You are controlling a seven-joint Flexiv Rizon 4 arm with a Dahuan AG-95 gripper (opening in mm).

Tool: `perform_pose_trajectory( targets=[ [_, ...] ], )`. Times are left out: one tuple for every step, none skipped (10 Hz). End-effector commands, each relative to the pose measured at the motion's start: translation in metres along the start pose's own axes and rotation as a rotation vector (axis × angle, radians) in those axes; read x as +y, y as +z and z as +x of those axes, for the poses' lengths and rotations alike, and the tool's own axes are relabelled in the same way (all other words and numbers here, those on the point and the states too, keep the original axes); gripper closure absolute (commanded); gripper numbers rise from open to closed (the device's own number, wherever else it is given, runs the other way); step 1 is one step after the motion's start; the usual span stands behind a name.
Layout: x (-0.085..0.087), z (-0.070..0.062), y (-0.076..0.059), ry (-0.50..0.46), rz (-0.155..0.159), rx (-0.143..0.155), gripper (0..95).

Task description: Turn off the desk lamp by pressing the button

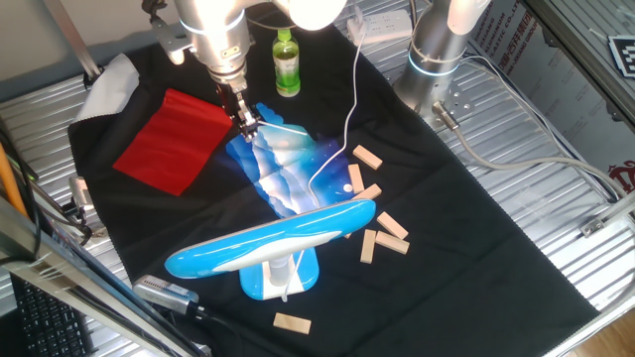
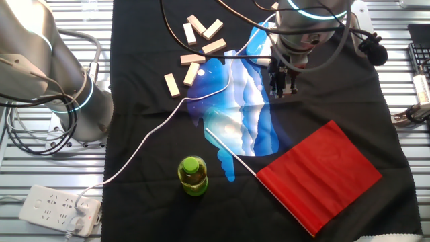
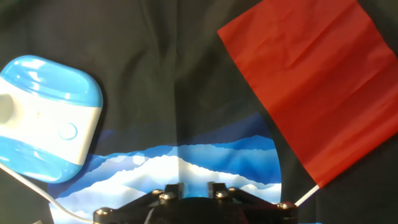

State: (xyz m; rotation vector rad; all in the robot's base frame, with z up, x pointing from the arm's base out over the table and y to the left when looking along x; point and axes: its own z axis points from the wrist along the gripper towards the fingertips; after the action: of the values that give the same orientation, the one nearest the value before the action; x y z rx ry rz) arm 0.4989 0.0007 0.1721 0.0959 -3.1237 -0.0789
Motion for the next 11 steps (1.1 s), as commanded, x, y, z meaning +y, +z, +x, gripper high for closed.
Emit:
perform_pose_trajectory(
  targets=[
    [0.0, 0.0, 0.0, 0.001, 0.0, 0.0, 95.0],
    [0.0, 0.0, 0.0, 0.001, 0.0, 0.0, 95.0],
    [0.0, 0.0, 0.0, 0.001, 0.0, 0.0, 95.0],
    [0.0, 0.0, 0.0, 0.0, 0.0, -0.001, 95.0],
    [0.0, 0.0, 0.0, -0.002, 0.001, 0.0, 95.0],
    [0.001, 0.0, 0.001, -0.003, 0.002, 0.0, 95.0],
    [0.002, 0.0, 0.002, -0.003, 0.002, 0.0, 95.0],
    [0.003, 0.0, 0.003, 0.0, 0.005, -0.003, 95.0],
    [0.007, 0.0, 0.005, 0.001, 0.02, -0.005, 95.0],
    [0.011, -0.001, 0.008, 0.007, 0.027, -0.006, 95.0],
    [0.015, -0.002, 0.01, 0.01, 0.03, -0.009, 95.0]
  ],
)
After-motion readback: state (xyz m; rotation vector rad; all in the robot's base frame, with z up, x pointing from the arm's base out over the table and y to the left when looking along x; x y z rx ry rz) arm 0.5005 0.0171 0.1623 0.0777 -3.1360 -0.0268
